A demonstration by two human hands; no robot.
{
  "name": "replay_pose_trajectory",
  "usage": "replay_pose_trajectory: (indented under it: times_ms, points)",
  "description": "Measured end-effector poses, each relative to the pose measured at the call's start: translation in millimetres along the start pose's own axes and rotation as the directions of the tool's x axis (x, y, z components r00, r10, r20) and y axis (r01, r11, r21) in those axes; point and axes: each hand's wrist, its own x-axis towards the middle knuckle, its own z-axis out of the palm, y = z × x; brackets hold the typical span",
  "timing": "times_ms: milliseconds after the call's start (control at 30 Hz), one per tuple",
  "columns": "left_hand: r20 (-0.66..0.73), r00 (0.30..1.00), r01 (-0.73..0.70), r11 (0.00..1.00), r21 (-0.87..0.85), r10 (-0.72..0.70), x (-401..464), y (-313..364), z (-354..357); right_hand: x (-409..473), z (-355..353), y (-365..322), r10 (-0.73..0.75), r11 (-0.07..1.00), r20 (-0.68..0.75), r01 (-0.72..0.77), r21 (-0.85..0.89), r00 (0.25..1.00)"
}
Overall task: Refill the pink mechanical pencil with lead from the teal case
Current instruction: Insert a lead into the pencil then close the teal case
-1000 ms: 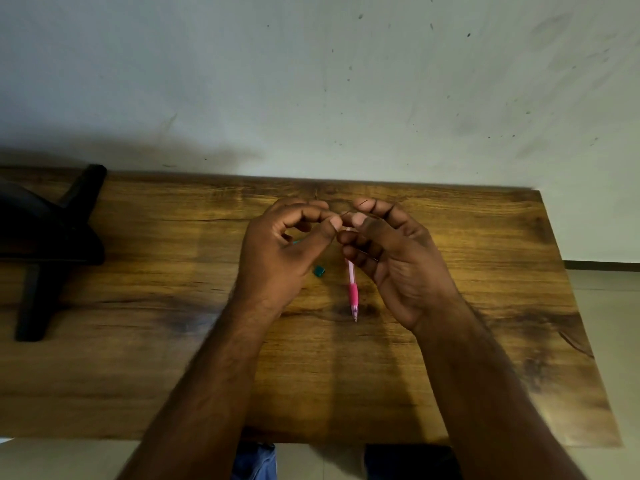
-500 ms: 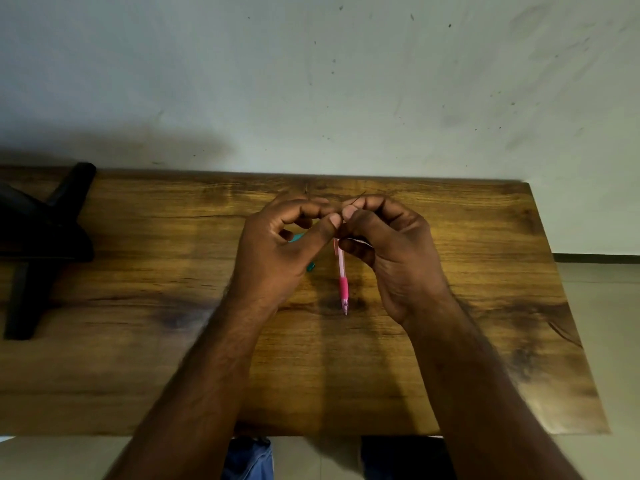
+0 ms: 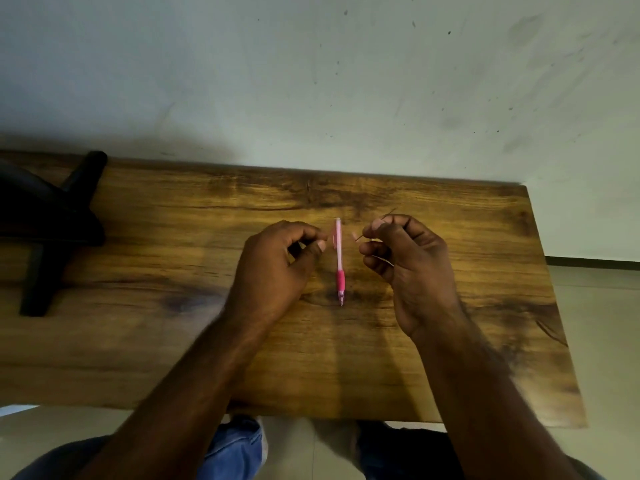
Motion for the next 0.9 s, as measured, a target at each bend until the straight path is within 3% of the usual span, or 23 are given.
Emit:
replay_pose_trajectory:
  times_ms: [467,700,900]
  points:
    - [-0.019,0.993,0.117,0.983,0.14,-0.115,3.3,15.5,24.9,2.7,-0.2,0.9,0.044,0.994,-0.075,-0.051,-0.094,0.996]
    - [0.034,0.99,0.131,0.985,0.11,-0.135,-2.4,15.5,15.8,4.0,7.6,-0.5,0.07,0.989,-0.134,-0.086,-0.118,0.989]
    - [-0.02,0.986,0.164,0.983,0.081,-0.163,2.0,11.2,25.8,9.1,17.1,3.0,0.09,0.992,-0.168,-0.104,-0.073,0.982]
